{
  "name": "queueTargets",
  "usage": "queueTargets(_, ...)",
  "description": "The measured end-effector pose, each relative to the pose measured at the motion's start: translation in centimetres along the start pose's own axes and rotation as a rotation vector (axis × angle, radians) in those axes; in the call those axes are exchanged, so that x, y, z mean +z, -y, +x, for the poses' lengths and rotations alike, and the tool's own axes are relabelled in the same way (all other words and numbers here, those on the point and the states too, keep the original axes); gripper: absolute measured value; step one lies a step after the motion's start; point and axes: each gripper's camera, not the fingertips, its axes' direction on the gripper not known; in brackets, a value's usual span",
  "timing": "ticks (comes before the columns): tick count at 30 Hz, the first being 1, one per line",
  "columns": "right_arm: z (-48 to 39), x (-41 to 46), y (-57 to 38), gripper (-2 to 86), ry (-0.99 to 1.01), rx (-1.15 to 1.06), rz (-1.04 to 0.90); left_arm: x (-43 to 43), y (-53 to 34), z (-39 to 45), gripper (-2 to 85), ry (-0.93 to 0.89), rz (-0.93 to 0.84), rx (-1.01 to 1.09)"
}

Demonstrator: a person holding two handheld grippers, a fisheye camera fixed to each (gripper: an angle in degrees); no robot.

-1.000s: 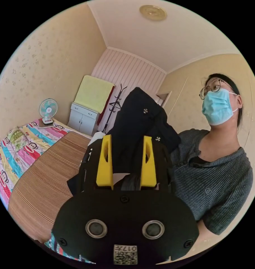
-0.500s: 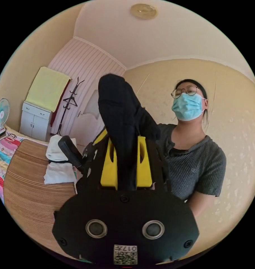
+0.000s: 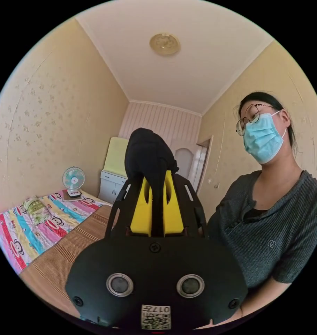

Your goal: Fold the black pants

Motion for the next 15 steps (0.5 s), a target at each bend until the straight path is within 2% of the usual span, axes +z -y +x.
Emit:
queueTargets(2, -0.5, 0.5, -3.1, 12.6, -0.087, -0.042, -0.072, 0.3, 1.8, 1.3, 3.6, 0.007, -0.019, 0.068)
queueTargets(4, 0.2, 1.6, -4.7, 16.6, -0.081, -0.025, -0.102, 0.5, 4.1, 2.1, 3.6, -0.021, -0.033, 0.115)
queueTargets(6, -0.1, 3.5, -5.7, 18.0, 0.068, -0.092, -0.104, 0.6, 5.6, 2.0, 3.7, 0.008, -0.03, 0.081)
queueTargets(8, -0.6, 5.0, -6.6, 18.8, 0.31, -0.182, -0.038, 0.7, 6.7, 1.8, 3.7, 0.065, -0.018, 0.041)
queueTargets(10, -0.8, 5.6, -7.1, 18.8, 0.399, -0.198, 0.013, 0.6, 8.1, 2.2, 3.7, 0.11, -0.004, 0.055)
queueTargets(12, -1.1, 7.0, -7.3, 18.4, 0.372, -0.171, -0.017, 0.3, 9.1, 2.4, 3.7, 0.154, 0.01, 0.04)
queueTargets(14, -3.1, 10.6, -7.1, 17.5, 0.312, -0.197, -0.175, -0.3, 10.1, 2.4, 3.7, 0.234, 0.031, -0.001)
queueTargets(15, -3.6, 11.4, -7.0, 17.2, 0.278, -0.206, -0.195, -0.8, 10.7, 2.4, 3.8, 0.282, 0.045, -0.013)
